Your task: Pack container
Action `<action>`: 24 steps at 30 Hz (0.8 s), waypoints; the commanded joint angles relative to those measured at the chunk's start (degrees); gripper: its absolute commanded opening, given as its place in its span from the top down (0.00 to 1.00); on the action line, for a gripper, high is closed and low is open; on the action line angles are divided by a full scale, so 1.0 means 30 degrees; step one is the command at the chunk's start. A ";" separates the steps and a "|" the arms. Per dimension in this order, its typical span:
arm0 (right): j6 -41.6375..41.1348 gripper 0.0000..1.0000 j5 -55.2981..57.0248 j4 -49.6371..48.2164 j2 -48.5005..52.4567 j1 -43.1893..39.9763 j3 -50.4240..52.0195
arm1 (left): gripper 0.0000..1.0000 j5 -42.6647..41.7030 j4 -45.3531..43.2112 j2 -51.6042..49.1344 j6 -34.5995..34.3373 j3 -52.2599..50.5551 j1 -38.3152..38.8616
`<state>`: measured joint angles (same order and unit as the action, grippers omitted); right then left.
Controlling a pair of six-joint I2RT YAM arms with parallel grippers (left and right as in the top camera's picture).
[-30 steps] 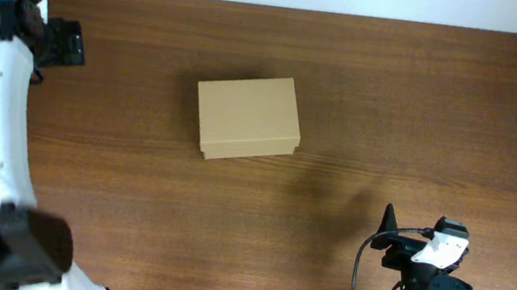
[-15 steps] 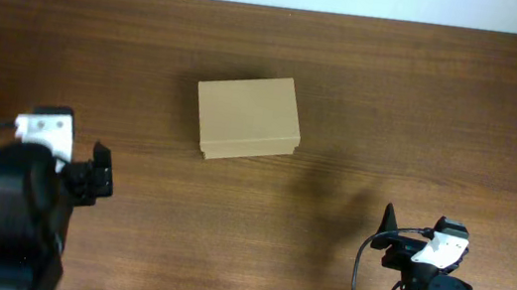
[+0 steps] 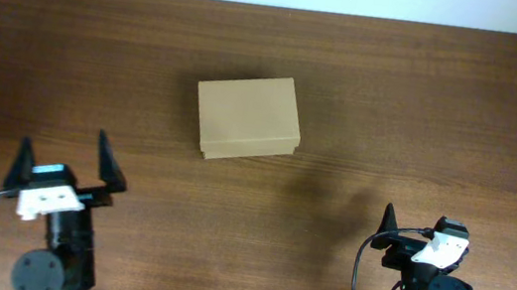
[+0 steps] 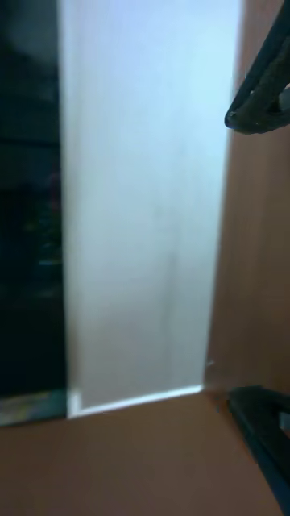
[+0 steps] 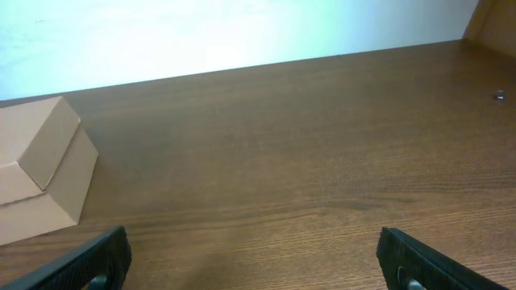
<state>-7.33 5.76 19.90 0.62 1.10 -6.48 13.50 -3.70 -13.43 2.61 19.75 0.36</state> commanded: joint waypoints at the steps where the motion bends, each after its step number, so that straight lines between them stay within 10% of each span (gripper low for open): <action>1: -0.0058 0.01 0.0087 -0.0051 -0.0160 0.0000 0.0160 | 0.00 -0.0197 -0.0051 0.0845 0.0168 -0.1559 0.0925; 24: -0.0058 0.01 0.0087 -0.0051 -0.0160 0.0000 0.0160 | 0.00 -0.0211 0.2390 0.3118 0.0160 -0.6411 0.1260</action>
<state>-7.33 5.74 19.90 0.62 1.10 -6.48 13.52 1.63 -4.54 2.61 0.97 3.86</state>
